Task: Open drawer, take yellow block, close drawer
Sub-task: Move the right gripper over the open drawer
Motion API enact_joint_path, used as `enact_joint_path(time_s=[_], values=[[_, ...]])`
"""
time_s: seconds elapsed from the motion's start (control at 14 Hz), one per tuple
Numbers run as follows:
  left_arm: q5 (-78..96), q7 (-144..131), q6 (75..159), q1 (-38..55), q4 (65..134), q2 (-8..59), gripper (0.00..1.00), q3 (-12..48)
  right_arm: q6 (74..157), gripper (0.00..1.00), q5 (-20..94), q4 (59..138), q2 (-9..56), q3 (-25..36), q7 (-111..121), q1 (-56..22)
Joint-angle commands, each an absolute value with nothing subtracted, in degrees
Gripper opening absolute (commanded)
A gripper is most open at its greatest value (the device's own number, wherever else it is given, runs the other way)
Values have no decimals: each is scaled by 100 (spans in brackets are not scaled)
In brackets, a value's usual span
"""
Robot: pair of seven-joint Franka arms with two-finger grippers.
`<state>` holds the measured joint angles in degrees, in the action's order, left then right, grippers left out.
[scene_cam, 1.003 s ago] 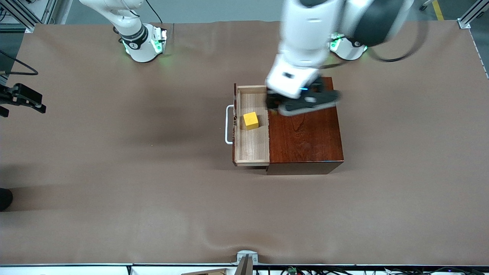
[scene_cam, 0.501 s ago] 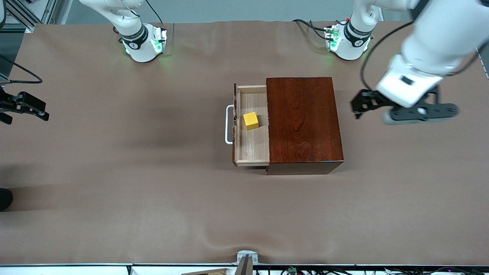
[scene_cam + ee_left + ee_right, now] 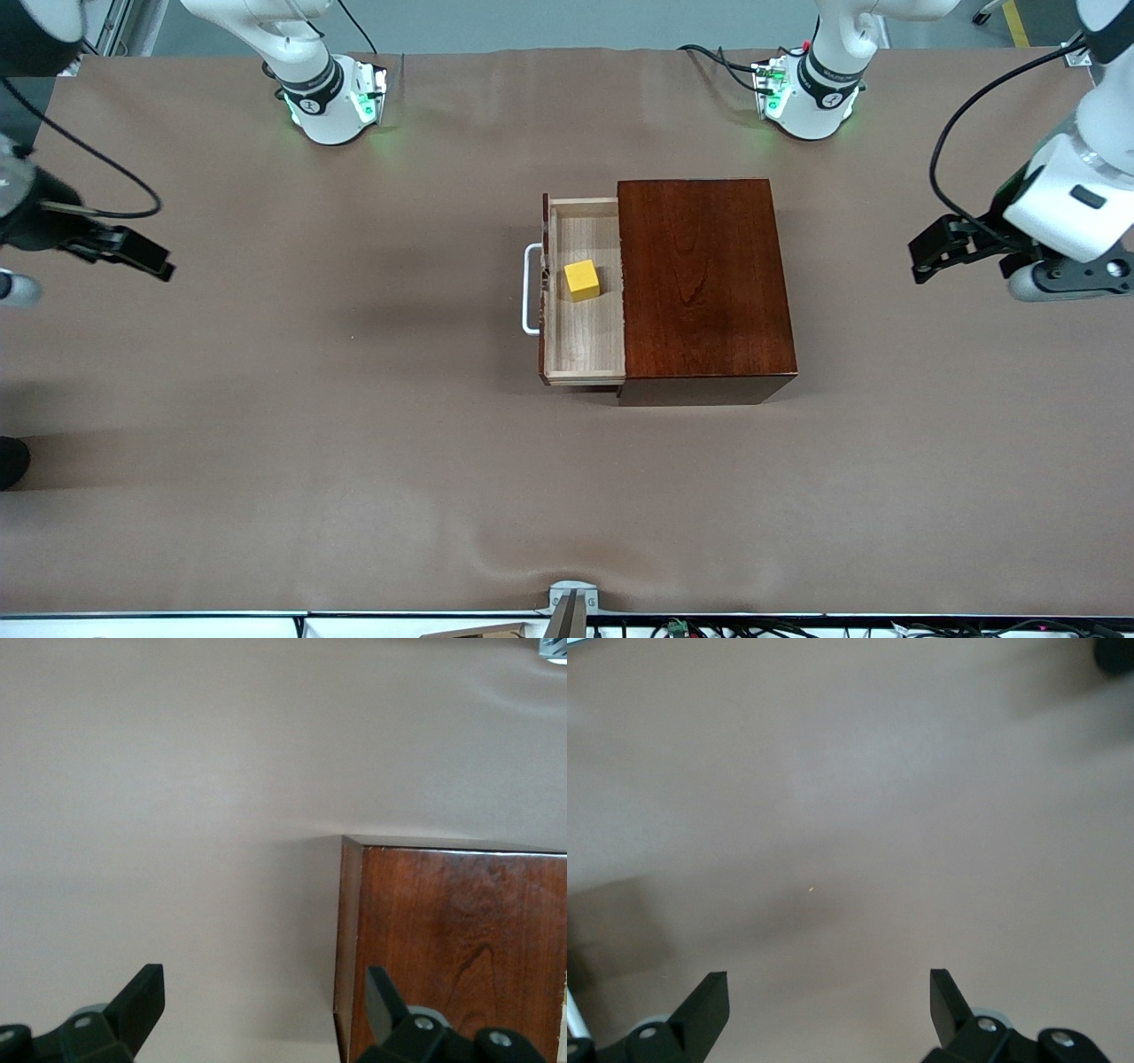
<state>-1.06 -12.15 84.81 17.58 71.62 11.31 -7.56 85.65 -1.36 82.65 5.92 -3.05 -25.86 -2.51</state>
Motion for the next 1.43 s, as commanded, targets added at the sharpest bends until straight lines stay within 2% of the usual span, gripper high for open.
enact_joint_path(time_s=[0.0,0.36,0.64,1.07,1.36], values=[[-44,-1099,8323,1583,7269,879,100,-694,8499,100,-132,8244,571,-281,-4195,-614],[-35,-941,8323,1529,7242,870,100,-686,8683,100,-246,8227,790,-272,-7186,-1537],[-35,-896,8078,1529,7242,747,100,-703,8833,100,895,8218,817,-308,-7470,-1686],[-44,-730,7937,1406,7242,642,100,-721,8868,100,923,8227,1150,-308,-8971,-1950],[-26,-599,7727,1205,7338,563,100,-616,9069,100,888,8218,1590,-308,-9815,-2653]])
